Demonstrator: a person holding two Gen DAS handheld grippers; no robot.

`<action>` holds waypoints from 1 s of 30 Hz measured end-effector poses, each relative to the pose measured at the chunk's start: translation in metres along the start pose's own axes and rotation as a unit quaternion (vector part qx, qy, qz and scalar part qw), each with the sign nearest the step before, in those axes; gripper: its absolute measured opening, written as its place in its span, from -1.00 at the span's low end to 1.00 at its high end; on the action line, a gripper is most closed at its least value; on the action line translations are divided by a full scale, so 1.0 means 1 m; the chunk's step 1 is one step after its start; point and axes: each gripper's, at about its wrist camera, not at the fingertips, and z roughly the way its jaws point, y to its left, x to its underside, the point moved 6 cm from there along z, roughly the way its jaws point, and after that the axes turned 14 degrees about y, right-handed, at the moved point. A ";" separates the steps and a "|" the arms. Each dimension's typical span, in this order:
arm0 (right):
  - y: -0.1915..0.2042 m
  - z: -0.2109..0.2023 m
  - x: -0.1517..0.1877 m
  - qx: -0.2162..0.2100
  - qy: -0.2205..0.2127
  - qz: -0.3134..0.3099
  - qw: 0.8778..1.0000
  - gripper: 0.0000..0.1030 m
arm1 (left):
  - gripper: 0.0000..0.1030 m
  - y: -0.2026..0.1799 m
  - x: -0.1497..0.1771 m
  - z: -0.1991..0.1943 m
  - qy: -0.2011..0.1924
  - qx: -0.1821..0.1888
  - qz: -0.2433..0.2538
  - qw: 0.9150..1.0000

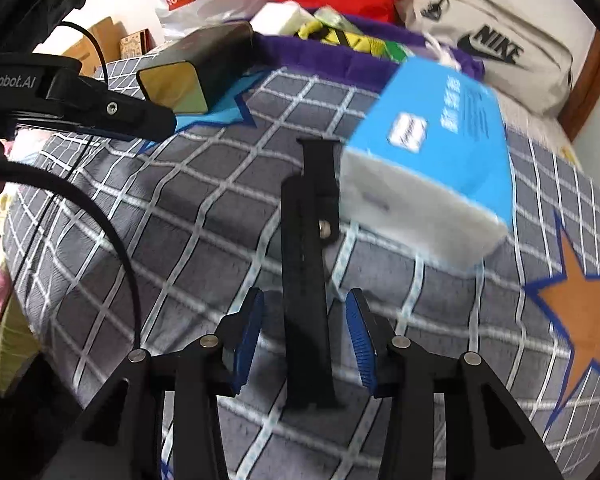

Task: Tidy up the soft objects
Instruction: 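Lift the black watch strap up off the sheet with the right tool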

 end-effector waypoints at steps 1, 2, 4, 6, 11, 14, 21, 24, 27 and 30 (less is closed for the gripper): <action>-0.001 0.000 -0.002 0.000 -0.004 0.000 1.000 -0.59 | 0.28 0.000 0.000 0.001 0.000 -0.001 -0.002 1.000; -0.002 -0.001 -0.002 -0.006 -0.004 0.000 1.000 -0.60 | 0.28 0.001 -0.001 0.001 0.000 -0.001 -0.003 1.000; -0.004 -0.004 0.002 -0.020 -0.005 0.000 1.000 -0.60 | 0.28 0.001 -0.002 0.004 0.002 -0.001 -0.005 1.000; -0.006 -0.008 0.011 -0.037 0.000 0.004 0.999 -0.60 | 0.28 -0.003 -0.004 0.009 0.007 -0.003 -0.002 1.000; -0.013 -0.029 0.033 -0.056 -0.013 0.011 0.998 -0.61 | 0.28 -0.029 -0.008 0.025 0.020 -0.013 0.018 1.000; -0.024 -0.042 0.043 -0.057 -0.023 0.019 0.998 -0.61 | 0.28 -0.047 -0.015 0.034 0.017 -0.022 0.027 0.999; -0.067 -0.047 0.062 -0.041 -0.028 0.061 0.997 -0.61 | 0.44 -0.079 -0.014 0.064 0.043 -0.032 0.063 0.997; -0.081 -0.045 0.066 -0.040 -0.027 0.080 0.996 -0.60 | 0.53 -0.089 -0.014 0.068 0.037 -0.043 0.075 0.996; -0.087 -0.042 0.067 -0.040 -0.026 0.088 0.995 -0.60 | 0.54 -0.096 -0.018 0.073 0.034 -0.058 0.075 0.995; -0.085 -0.039 0.066 -0.045 -0.026 0.089 0.995 -0.60 | 0.56 -0.103 -0.020 0.080 0.024 -0.110 0.099 0.989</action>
